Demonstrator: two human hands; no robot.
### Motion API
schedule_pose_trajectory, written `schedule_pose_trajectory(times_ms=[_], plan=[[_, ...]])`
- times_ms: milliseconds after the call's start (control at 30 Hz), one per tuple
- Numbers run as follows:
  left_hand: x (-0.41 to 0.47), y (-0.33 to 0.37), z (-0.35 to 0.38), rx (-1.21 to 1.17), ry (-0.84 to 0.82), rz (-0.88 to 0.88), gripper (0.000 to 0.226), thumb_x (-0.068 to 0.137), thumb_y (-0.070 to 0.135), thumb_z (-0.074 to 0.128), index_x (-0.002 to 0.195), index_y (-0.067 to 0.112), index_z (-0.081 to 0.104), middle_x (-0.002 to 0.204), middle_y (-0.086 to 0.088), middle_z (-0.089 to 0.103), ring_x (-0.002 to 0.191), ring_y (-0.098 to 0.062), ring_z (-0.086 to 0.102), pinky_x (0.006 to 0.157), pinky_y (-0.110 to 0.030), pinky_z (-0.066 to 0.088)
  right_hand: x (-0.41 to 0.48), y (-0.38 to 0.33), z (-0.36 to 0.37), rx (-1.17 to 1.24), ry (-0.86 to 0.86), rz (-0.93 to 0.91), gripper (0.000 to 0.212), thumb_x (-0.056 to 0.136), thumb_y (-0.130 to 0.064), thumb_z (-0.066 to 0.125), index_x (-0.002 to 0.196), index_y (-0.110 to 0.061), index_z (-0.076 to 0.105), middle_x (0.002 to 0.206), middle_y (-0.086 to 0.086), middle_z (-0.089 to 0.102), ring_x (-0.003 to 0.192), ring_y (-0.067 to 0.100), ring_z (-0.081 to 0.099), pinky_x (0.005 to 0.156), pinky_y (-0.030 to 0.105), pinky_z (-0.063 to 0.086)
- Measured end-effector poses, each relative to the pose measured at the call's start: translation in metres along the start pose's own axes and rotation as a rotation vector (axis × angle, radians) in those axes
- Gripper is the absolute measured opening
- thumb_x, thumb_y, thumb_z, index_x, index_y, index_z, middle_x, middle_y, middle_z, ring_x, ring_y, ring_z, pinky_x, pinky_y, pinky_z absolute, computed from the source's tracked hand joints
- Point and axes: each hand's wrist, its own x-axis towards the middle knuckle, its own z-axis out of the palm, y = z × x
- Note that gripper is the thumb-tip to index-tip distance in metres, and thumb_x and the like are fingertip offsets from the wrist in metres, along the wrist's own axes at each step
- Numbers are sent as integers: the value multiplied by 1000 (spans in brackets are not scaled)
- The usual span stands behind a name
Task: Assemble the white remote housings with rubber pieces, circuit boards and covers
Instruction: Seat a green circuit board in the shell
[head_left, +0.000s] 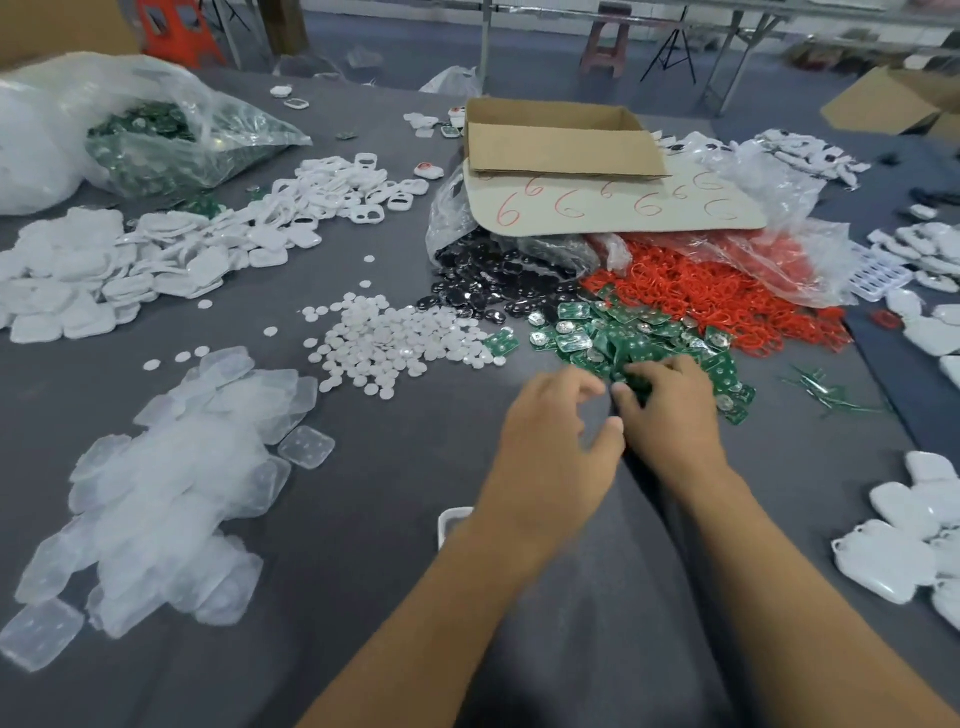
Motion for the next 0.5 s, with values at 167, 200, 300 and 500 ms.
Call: schedule_pose_trajectory(times_ms=[167, 200, 300, 500], plan=[[60, -1, 26, -75, -56, -204, 25, 95, 21, 66, 119, 14, 63, 107, 0, 66, 96, -13, 65, 82, -15, 45, 0, 1, -10, 228, 140, 44, 11, 91, -22, 68, 95, -16, 76, 90, 2, 68, 92, 24, 62, 81, 31, 43], [64, -4, 24, -111, -47, -236, 27, 95, 23, 68, 121, 15, 63, 108, 0, 67, 95, -11, 65, 85, -17, 47, -4, -1, -16, 339, 159, 55, 9, 93, -20, 68, 97, -18, 76, 89, -1, 72, 89, 20, 65, 82, 33, 48], [59, -8, 9, -365, -84, -277, 22, 95, 14, 70, 117, 15, 69, 105, -4, 74, 91, -11, 69, 87, -30, 59, -26, -17, -34, 862, -17, 90, 15, 94, -4, 66, 105, -12, 72, 75, -2, 72, 68, 11, 65, 74, 31, 57], [3, -9, -38, -494, -157, -190, 22, 94, 7, 70, 112, 21, 75, 103, 5, 78, 102, -9, 73, 91, -29, 58, -74, -51, -55, 1245, -283, 137, 30, 92, 8, 60, 117, -5, 68, 86, 11, 72, 76, 14, 69, 71, 20, 56]])
